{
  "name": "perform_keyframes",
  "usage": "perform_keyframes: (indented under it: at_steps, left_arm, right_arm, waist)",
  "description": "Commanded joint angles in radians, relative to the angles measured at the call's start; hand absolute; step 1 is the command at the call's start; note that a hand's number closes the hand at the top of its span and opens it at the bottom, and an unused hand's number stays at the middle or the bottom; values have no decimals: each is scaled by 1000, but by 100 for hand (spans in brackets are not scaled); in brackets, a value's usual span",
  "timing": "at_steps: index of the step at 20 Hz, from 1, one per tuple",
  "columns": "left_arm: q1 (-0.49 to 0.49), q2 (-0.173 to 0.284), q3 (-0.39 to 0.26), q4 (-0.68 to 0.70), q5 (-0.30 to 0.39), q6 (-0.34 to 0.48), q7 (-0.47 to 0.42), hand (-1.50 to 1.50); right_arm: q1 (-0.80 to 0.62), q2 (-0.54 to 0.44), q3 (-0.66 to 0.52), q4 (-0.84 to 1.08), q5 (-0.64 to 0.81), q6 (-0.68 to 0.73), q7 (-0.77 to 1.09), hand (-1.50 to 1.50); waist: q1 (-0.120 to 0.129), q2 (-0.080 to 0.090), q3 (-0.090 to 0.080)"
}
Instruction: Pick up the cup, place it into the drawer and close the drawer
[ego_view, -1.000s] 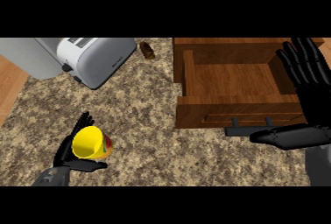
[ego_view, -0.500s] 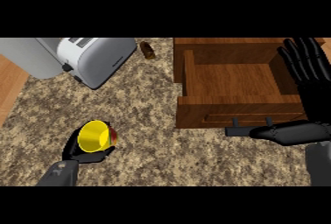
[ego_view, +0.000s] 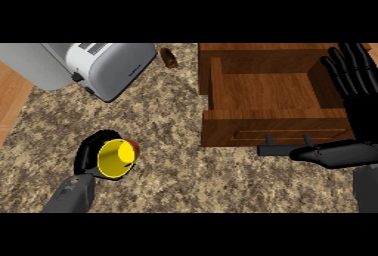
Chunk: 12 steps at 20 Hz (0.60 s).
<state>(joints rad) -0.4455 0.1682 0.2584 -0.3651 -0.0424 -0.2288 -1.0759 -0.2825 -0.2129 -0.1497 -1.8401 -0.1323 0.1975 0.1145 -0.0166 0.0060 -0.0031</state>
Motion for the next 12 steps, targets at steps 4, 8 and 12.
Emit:
perform_keyframes:
  at_steps: [4, 8, 12]
  left_arm:
    - [-22, -44, 112, -28, 106, 59, -155, 150]
    - [-160, -51, 76, -57, 96, 25, -32, 150]
    - [-130, -94, 16, -216, 83, 43, 28, 150]
  right_arm:
    - [31, 8, -1, -33, -4, -4, 4, -150]
    - [-30, -22, -16, 34, -12, 18, 4, -150]
    - [18, -37, -42, -31, -41, 28, 27, -150]
  waist:
    - [0, -1, 1]
    - [6, -2, 2]
    - [18, -12, 4]
